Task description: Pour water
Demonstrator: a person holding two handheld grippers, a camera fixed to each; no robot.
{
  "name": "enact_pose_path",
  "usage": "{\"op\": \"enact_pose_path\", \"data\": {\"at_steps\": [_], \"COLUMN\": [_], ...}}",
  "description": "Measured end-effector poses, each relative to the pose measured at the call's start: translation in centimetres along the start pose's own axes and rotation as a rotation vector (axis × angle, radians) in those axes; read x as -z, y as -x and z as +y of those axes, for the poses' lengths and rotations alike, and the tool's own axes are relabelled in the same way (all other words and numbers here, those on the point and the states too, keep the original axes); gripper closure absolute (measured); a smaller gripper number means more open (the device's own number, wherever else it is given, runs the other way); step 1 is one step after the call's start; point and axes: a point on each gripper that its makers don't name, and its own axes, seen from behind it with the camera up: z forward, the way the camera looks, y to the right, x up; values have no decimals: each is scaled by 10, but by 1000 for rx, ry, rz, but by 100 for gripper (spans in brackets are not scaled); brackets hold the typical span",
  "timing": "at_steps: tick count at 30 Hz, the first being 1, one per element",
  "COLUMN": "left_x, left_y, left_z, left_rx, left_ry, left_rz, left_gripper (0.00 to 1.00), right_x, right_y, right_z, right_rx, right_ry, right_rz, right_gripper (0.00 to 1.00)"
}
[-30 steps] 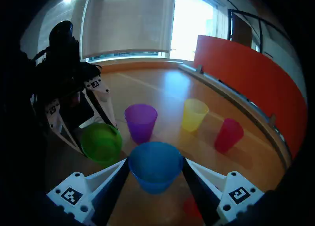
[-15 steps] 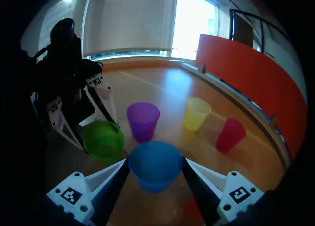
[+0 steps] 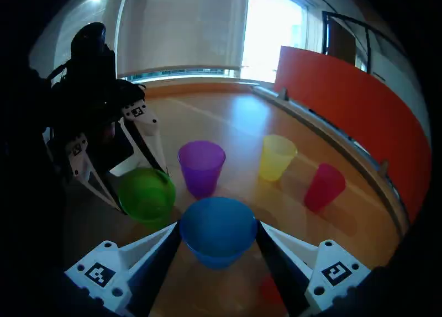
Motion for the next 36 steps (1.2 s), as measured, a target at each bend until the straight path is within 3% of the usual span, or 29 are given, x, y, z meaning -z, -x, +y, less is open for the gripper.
{"op": "enact_pose_path", "data": {"at_steps": [36], "left_x": [4], "left_y": [9], "left_z": [-4], "left_rx": [23], "left_ry": [-6], "left_rz": [-24], "left_gripper": [13], "right_x": [-4], "right_y": [11], "right_z": [-1], "right_rx": [2], "right_ry": [12], "right_rz": [-41], "right_gripper": [0]}}
